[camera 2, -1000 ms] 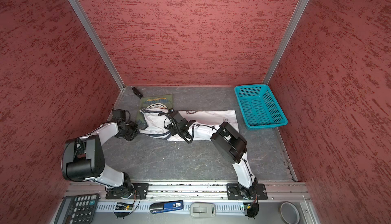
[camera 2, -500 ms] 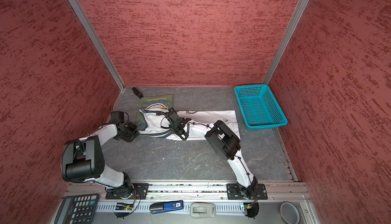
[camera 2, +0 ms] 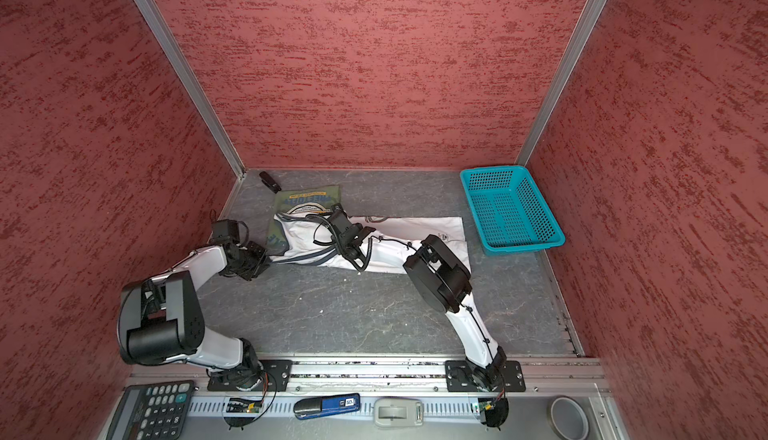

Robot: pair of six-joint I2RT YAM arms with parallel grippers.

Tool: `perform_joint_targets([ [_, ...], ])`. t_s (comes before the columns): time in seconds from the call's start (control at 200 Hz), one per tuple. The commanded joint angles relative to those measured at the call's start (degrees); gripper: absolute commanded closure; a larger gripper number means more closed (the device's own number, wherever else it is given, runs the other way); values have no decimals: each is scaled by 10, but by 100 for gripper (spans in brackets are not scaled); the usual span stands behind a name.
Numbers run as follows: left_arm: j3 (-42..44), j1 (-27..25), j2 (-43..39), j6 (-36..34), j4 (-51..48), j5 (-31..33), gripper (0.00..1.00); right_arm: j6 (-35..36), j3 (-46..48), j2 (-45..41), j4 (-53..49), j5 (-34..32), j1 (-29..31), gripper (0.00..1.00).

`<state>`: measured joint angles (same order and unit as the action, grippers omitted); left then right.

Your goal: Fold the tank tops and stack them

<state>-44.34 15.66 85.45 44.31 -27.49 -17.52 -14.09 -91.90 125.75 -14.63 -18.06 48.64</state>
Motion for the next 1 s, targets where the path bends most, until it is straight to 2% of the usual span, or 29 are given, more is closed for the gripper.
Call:
perform_joint_targets([
  [0.0,-13,11,-7,-26,-8,-1,69,1,-19,21,-16,-24,-5,98],
  [0.13,-7,6,-65,-57,-20,23,53,1,-30,24,-23,-24,-8,96],
  [0.24,0,-46,-138,-77,-81,117,43,-2,-36,31,-30,-22,-12,96],
  [0.351,51,-102,-226,-52,-99,162,42,-4,-36,32,-30,-23,-14,96],
  [0.451,100,-139,-267,-20,-90,160,47,-6,-34,32,-30,-21,-16,96],
  [0.536,127,-161,-244,1,-61,139,51,-6,-33,32,-27,-17,-17,96],
  [0.681,140,-166,-166,16,-4,114,57,-9,-31,31,-26,-14,-17,96],
  [0.872,126,-146,-99,13,47,137,58,-11,-23,25,-22,-19,-19,96],
  [0.997,107,-122,-43,4,84,135,63,-12,-18,22,-20,-19,-22,95],
])
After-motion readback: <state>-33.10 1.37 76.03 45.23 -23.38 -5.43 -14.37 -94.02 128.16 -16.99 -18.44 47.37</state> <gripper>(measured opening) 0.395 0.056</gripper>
